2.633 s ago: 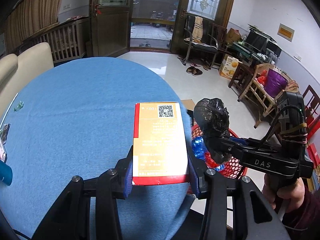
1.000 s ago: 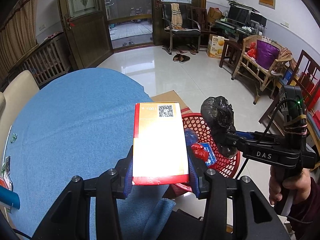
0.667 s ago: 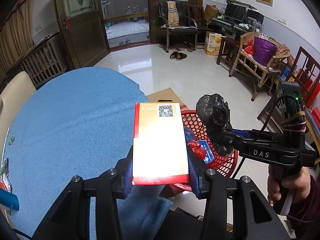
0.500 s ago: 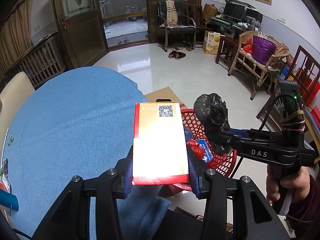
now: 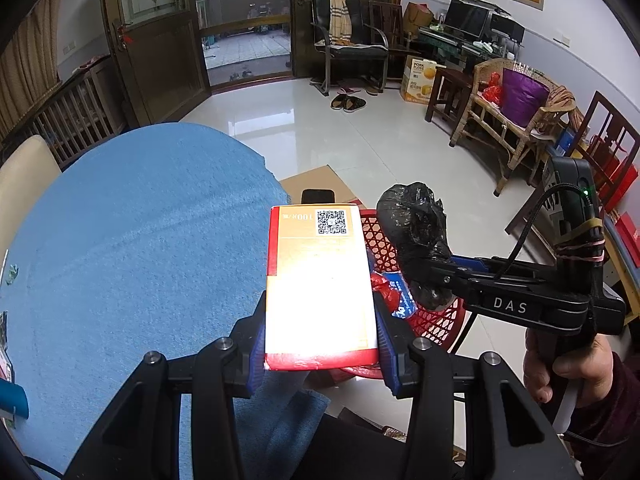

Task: Collect trash
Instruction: 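Lower the black bag with the right gripper while the left lowers the orange box into the basket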

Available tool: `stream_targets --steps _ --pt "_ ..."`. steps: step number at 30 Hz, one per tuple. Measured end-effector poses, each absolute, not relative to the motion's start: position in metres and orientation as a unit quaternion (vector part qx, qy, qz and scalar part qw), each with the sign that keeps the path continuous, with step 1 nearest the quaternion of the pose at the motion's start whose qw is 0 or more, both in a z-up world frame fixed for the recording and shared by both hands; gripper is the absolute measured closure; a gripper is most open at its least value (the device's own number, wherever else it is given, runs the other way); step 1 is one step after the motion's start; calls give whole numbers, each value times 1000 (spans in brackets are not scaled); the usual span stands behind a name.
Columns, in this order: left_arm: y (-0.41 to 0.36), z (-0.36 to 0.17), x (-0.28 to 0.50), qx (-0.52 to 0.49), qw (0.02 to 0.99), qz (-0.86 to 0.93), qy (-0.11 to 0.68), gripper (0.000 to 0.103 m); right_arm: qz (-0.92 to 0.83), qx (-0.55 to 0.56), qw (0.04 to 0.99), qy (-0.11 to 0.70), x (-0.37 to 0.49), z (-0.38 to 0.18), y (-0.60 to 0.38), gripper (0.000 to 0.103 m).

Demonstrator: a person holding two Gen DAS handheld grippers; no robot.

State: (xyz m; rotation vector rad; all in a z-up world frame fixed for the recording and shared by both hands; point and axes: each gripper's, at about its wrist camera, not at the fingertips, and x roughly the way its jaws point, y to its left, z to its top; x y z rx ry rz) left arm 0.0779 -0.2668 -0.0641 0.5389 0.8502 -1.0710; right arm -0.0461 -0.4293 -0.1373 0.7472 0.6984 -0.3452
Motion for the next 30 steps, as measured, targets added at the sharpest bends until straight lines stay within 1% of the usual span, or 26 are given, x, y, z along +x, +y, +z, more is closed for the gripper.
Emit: stream_targets --steps 30 --pt "-276 -79 77 239 723 -505 406 55 -176 372 848 335 -51 -147 -438 61"
